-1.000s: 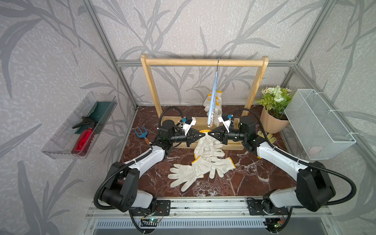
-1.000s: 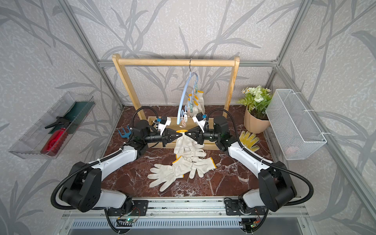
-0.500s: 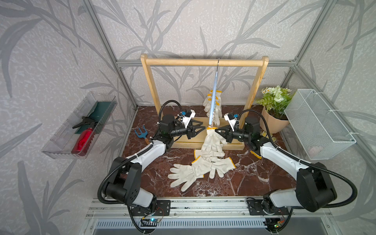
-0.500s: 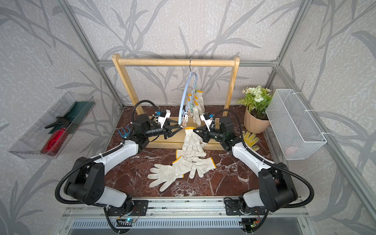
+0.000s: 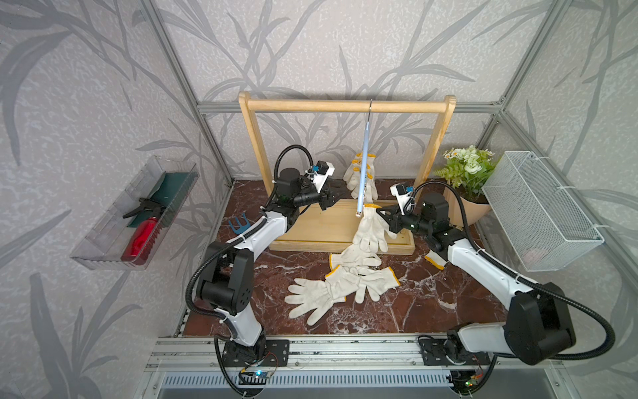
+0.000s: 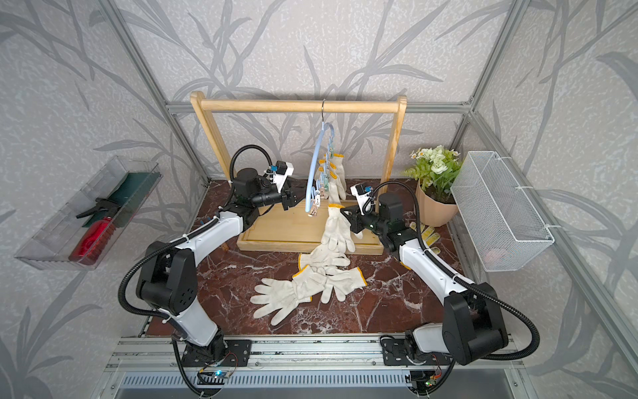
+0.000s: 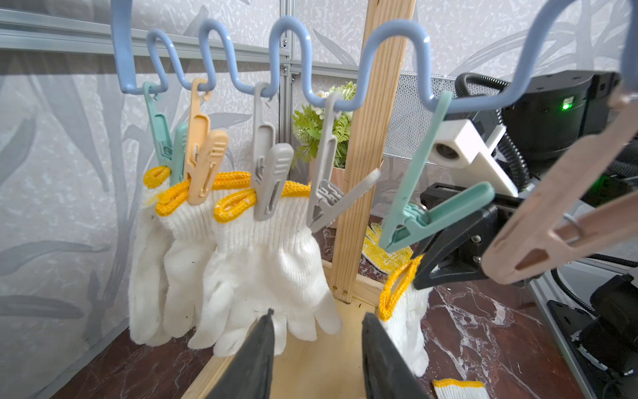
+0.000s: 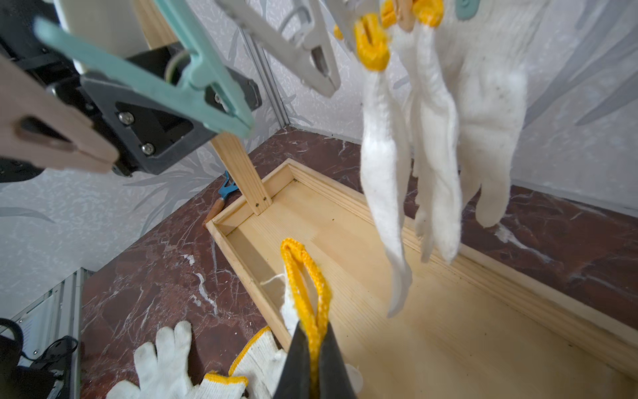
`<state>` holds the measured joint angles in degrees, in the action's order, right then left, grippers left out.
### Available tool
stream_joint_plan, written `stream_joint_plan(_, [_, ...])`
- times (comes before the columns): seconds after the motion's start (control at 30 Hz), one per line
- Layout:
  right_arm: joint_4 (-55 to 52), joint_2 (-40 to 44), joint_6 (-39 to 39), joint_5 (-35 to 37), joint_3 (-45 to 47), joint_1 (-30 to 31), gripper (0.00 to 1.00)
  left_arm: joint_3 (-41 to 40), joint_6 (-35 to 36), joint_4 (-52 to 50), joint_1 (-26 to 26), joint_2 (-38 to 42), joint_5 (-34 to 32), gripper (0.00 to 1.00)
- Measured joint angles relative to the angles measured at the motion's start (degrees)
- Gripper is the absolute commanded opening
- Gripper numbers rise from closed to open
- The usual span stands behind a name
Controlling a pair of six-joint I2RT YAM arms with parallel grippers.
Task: Clip the gloves onto a hanger to dry
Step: Open the clamp at the hanger.
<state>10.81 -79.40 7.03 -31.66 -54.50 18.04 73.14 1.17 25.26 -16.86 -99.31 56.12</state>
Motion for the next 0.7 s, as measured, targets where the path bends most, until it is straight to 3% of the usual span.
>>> stream_joint_plan(0.4, [-1.2, -6.56, 2.62, 4.96, -10.23, 0.0, 0.0, 5.51, 1.05, 0.48, -0.46, -3.45, 0.17, 0.39])
stream_joint_plan(0.7, [-2.8, -7.67, 4.0, 7.74, -13.0, 0.0, 0.0, 9.16, 0.72, 2.82, -1.14, -7.65, 0.79, 0.37])
